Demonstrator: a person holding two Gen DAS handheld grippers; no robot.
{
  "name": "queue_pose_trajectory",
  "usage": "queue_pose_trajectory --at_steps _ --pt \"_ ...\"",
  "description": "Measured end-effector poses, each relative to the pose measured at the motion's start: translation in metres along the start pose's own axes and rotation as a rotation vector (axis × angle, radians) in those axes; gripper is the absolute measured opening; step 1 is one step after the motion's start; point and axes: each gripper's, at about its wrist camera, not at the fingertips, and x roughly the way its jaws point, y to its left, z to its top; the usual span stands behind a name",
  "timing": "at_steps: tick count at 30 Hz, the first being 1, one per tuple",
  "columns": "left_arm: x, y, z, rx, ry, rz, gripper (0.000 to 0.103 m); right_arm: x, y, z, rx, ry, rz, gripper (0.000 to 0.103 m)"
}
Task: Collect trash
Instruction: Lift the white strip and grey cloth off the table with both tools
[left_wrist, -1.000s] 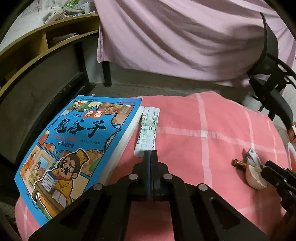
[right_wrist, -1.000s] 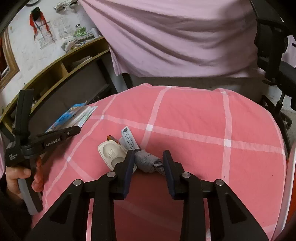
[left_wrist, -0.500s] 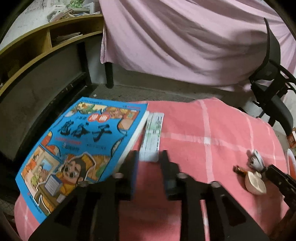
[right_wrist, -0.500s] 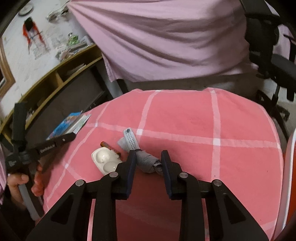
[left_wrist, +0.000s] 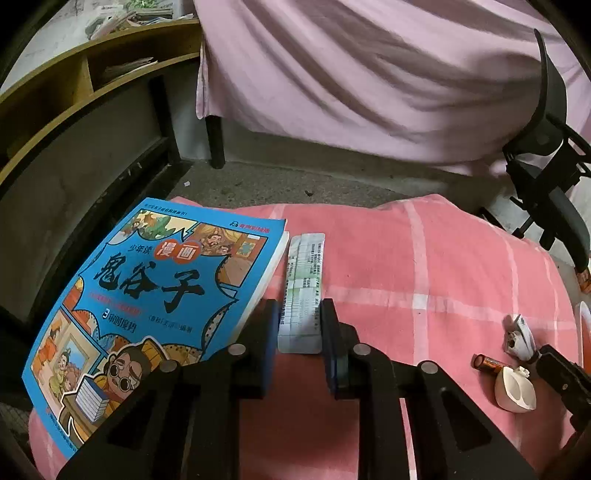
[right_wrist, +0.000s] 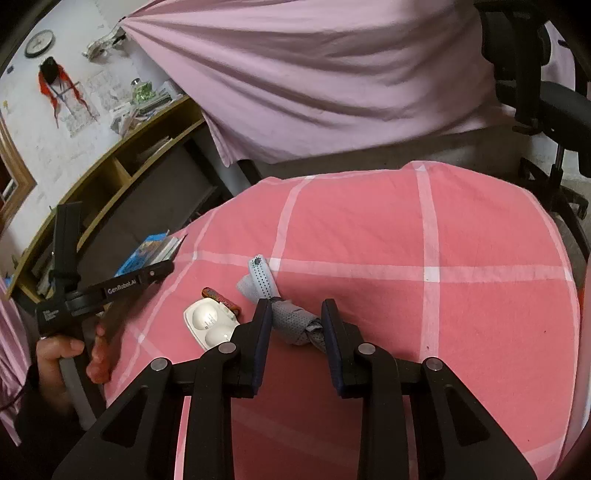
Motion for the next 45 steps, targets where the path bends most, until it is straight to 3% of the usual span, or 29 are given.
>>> queue_pose_trajectory --at_steps 8,18,21,23,27,33,38,45 --pt "-0.026 -0.006 -0.023 0.042 -0.039 -0.04 0.018 0.002 -0.001 0.0 0.004 0.019 0.018 0.028" --pt "-0.06 -0.009 -0.053 0.016 -0.078 -0.164 0.018 0.006 0.011 -0.003 -0.061 0.052 -0.036 0.03" --pt "-0.073 -0.015 -0.055 -0.027 -0.139 -0.229 0.018 0.007 0.019 -0.005 -0.103 0.049 -0.084 0.023" --pt "-0.084 -0.02 -0.056 -0.031 -0.187 -0.23 0.018 0.004 0.025 -0.006 -0.136 0.032 -0.103 0.022" --pt "-0.105 -0.033 -0.058 -0.021 -0.311 -0.237 0.018 -0.016 0.036 -0.011 -0.192 -0.075 -0.142 0.021" --pt "-0.131 -0.054 -0.066 0.032 -0.468 -0.24 0.018 -0.073 0.042 -0.028 -0.233 -0.375 -0.068 0.022" --pt "-0.151 -0.064 -0.072 0.066 -0.564 -0.256 0.018 -0.109 0.035 -0.044 -0.213 -0.552 -0.042 0.022" --pt "-0.178 -0.093 -0.082 0.121 -0.687 -0.277 0.018 -0.141 0.019 -0.054 -0.137 -0.692 -0.067 0.023"
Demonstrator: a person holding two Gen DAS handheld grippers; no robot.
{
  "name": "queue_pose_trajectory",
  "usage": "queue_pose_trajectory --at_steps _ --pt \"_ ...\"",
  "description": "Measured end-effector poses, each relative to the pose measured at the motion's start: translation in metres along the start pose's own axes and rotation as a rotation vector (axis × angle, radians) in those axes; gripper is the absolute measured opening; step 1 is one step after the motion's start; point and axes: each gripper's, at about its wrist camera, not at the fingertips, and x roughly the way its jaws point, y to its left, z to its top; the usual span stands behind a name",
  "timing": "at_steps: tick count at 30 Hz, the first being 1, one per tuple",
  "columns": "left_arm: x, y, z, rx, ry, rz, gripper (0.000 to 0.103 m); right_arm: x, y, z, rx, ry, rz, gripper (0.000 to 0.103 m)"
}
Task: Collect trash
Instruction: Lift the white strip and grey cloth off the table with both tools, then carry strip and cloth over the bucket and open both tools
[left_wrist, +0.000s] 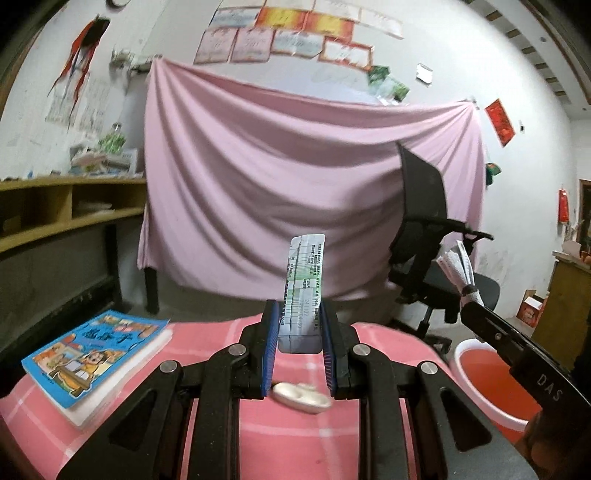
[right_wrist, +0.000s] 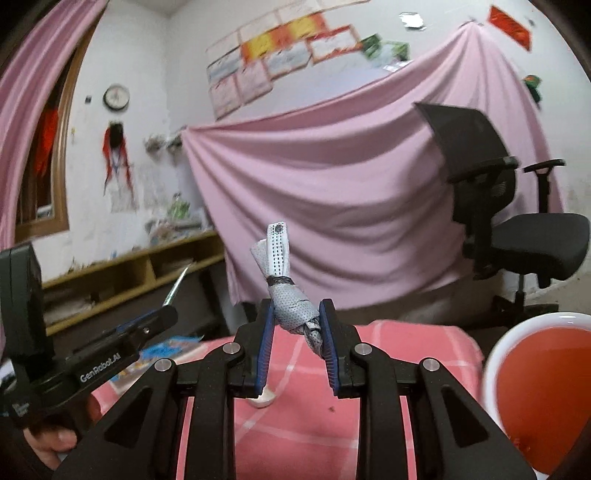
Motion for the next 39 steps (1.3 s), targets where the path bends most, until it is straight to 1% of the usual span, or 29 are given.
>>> queue_pose_trajectory --at_steps 3,6,8,11,14,17,19,24,26,29,35,39 --pt "-0.005 -0.017 0.001 0.021 -0.024 -0.022 0.018 -0.019 -0.01 0.004 0.006 -0.046 -0.043 0.023" --pt "-0.009 -0.041 0.0 0.05 -0.04 -0.062 0.018 -0.036 -0.023 0.008 0.007 -0.084 -0.093 0.023" --pt "-0.011 -0.059 -0.001 0.077 -0.054 -0.09 0.018 -0.044 -0.032 0.01 0.008 -0.096 -0.125 0.023" --pt "-0.011 -0.089 0.0 0.102 -0.064 -0.155 0.018 -0.057 -0.048 0.012 0.004 -0.108 -0.188 0.023" --pt "-0.006 -0.12 -0.001 0.129 -0.057 -0.211 0.018 -0.07 -0.07 0.013 0.034 -0.12 -0.233 0.023" --pt "-0.002 -0.149 -0.004 0.161 -0.049 -0.249 0.018 -0.083 -0.089 0.014 0.058 -0.128 -0.274 0.023" --pt "0.006 -0.166 -0.007 0.171 -0.027 -0.28 0.018 -0.091 -0.104 0.015 0.087 -0.129 -0.299 0.024" --pt "0.027 -0.208 -0.012 0.182 0.055 -0.337 0.018 -0.099 -0.138 0.016 0.173 -0.086 -0.335 0.024" --pt "0.04 -0.223 -0.013 0.182 0.115 -0.373 0.018 -0.1 -0.148 0.015 0.202 -0.066 -0.348 0.024" --pt "0.055 -0.242 -0.014 0.183 0.183 -0.407 0.018 -0.102 -0.166 0.012 0.251 -0.028 -0.362 0.025" --pt "0.081 -0.268 -0.018 0.175 0.312 -0.437 0.018 -0.104 -0.194 0.003 0.352 0.042 -0.383 0.025" --pt "0.088 -0.273 -0.021 0.163 0.363 -0.451 0.018 -0.108 -0.206 -0.001 0.41 0.071 -0.387 0.025"
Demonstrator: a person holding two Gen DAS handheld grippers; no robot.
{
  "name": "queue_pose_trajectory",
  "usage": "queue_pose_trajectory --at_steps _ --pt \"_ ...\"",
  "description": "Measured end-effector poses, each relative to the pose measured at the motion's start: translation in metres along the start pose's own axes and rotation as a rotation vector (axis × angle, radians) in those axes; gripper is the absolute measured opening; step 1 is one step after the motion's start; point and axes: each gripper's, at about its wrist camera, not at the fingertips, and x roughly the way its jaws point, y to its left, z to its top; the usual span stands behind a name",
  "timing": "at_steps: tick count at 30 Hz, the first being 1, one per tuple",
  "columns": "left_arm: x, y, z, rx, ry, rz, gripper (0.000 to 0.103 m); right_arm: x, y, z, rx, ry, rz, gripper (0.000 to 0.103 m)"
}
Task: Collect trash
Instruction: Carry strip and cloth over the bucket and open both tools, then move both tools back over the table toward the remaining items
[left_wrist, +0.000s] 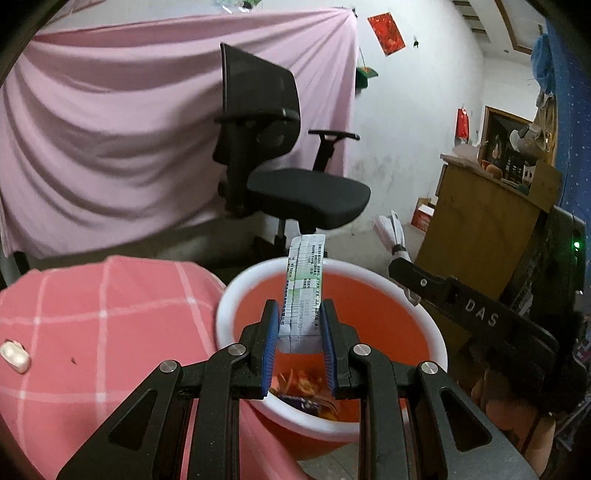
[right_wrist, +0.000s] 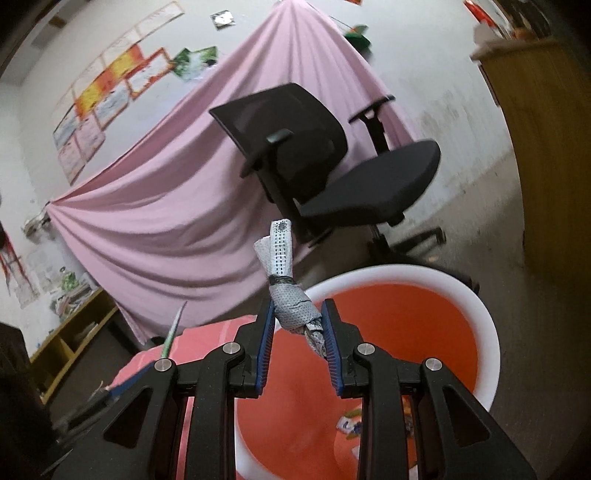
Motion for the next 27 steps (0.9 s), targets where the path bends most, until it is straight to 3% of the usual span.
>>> queue_pose_trajectory --at_steps 5,9,12,23,27 --pt "0.002 0.0 -0.005 0.003 0.042 -0.001 0.019 0.0 -0.011 0.0 0.034 0.026 -0.026 0.026" --pt "0.005 0.003 -0.008 -0.013 0.068 -0.001 0.033 0.001 -0.015 0.0 0.048 0.033 -0.036 0.036" --pt "0.001 0.009 -0.012 -0.032 0.06 0.009 0.033 0.0 -0.014 0.001 0.044 0.03 -0.039 0.036" --pt "-0.046 0.056 -0.01 -0.136 -0.038 0.164 0.035 -0.003 0.014 0.005 -0.029 -0.023 -0.029 0.044" --pt "-0.072 0.08 -0.005 -0.186 -0.089 0.211 0.043 -0.003 0.04 0.006 -0.079 -0.062 -0.021 0.048"
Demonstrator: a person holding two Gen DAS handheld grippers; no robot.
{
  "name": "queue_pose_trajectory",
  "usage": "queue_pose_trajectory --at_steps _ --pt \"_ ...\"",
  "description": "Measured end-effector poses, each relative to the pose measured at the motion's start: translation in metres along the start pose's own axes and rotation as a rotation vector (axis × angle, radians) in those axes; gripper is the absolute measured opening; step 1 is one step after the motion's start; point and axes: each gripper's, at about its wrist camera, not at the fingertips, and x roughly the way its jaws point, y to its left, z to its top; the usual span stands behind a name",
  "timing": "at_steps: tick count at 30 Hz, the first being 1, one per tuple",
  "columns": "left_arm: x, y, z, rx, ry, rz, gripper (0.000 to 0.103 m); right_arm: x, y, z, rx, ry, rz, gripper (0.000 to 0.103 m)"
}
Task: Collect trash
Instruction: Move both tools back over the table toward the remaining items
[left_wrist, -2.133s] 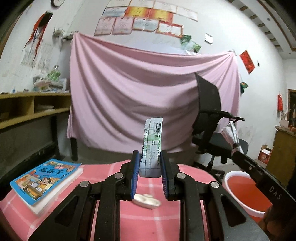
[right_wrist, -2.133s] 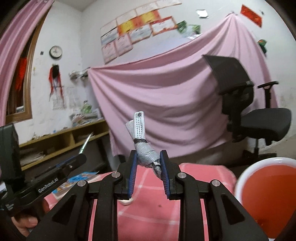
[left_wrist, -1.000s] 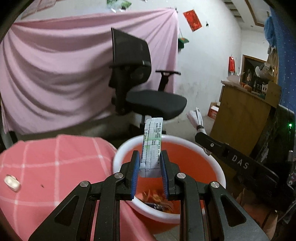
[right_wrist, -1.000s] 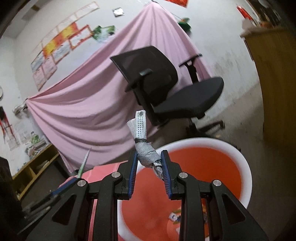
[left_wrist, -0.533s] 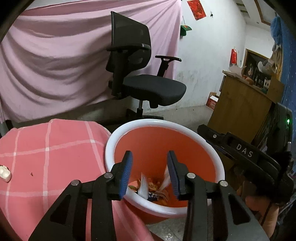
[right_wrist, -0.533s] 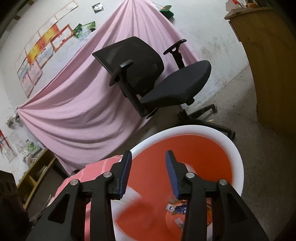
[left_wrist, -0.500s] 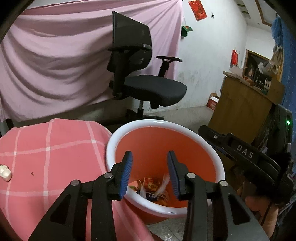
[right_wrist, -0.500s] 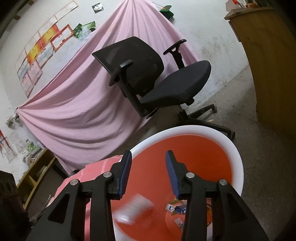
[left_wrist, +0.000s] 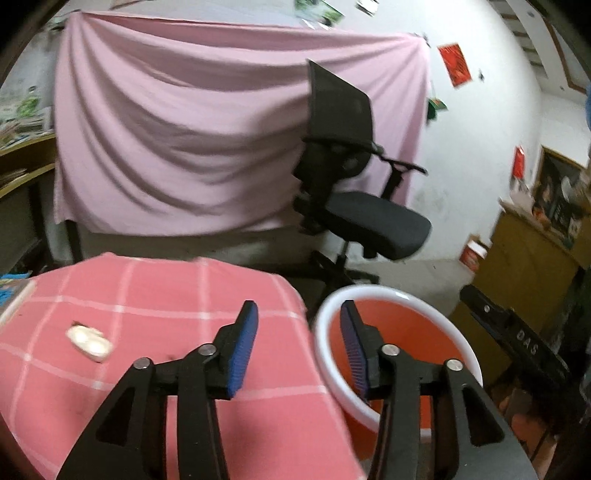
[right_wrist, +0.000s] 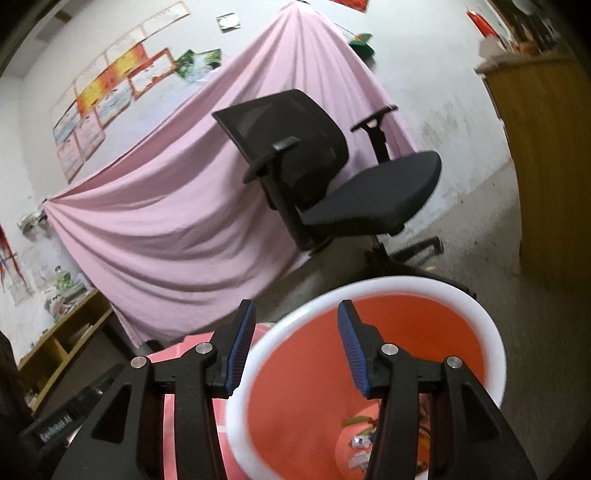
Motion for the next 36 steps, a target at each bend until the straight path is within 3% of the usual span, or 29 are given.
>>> queue_pose_trajectory --at_steps 2,4,12,17,18,19,20,23,36 --pt "-0.011 0.013 0.004 -0.016 -0.024 0.026 0.045 0.001 0.014 -0.001 -0.032 -0.024 -0.003 0.055" --pt "-0.02 0.027 0.007 -0.034 -0.043 0.054 0.045 0.003 0.03 -0.003 -0.061 -0.042 0.011 0.07" --pt "-0.067 0.076 0.011 -0.053 -0.156 0.19 0.047 0.009 0.093 -0.011 -0.146 -0.107 0.086 0.103" --pt "-0.092 0.105 0.005 -0.077 -0.248 0.271 0.062 0.011 0.125 -0.019 -0.187 -0.136 0.145 0.103" --pt "-0.098 0.112 0.002 -0.081 -0.269 0.295 0.073 0.011 0.131 -0.022 -0.2 -0.142 0.154 0.103" --pt "-0.102 0.118 -0.001 -0.087 -0.291 0.313 0.093 0.011 0.137 -0.024 -0.214 -0.148 0.162 0.103" --pt "-0.107 0.124 -0.006 -0.099 -0.323 0.337 0.102 0.01 0.141 -0.026 -0.226 -0.153 0.169 0.103" --pt "-0.12 0.142 -0.019 -0.134 -0.401 0.4 0.102 0.011 0.156 -0.034 -0.276 -0.161 0.178 0.103" --pt "-0.119 0.188 -0.041 -0.073 -0.364 0.485 0.102 0.027 0.199 -0.067 -0.409 -0.114 0.197 0.103"
